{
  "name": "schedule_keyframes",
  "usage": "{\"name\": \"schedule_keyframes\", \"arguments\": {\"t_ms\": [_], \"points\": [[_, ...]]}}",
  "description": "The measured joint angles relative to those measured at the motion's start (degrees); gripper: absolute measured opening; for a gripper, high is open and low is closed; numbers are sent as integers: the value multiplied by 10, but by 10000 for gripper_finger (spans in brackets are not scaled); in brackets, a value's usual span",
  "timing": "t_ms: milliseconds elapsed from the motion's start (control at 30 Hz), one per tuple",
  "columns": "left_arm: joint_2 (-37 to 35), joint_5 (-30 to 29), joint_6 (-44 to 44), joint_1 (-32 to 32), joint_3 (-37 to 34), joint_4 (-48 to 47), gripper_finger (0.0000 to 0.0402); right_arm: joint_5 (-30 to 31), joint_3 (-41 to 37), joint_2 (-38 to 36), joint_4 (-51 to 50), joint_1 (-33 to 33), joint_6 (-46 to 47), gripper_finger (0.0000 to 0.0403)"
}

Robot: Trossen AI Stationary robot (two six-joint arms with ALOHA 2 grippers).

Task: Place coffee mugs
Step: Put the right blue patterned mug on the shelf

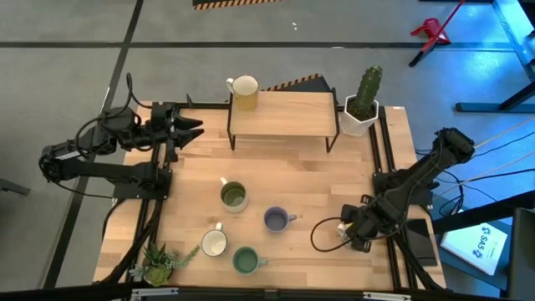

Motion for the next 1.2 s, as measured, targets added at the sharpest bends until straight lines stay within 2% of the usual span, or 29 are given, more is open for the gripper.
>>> {"name": "schedule_keyframes", "arguments": {"t_ms": [33, 133, 267, 533, 667, 800, 967, 1200], "points": [[0, 0, 0, 0, 0, 0, 153, -5, 0, -1, 0, -6, -3, 17], [0, 0, 0, 0, 0, 0, 153, -4, 8, -1, 0, -40, -18, 14], [0, 0, 0, 0, 0, -1, 153, -5, 43, -1, -11, -117, -101, 7], [0, 0, 15, 0, 0, -2, 153, 29, 194, 1, -161, -350, -350, 4], [0, 0, 21, 0, 0, -2, 153, 61, 293, 16, -176, -474, -477, 3], [0, 0, 22, 0, 0, -2, 153, 70, 389, 52, -197, -581, -581, 2], [0, -8, 25, 0, 0, -2, 153, 101, 496, 122, -208, -682, -686, 1], [0, -9, 25, 0, 0, -2, 153, 97, 625, 235, -247, -767, -774, 1]]}}
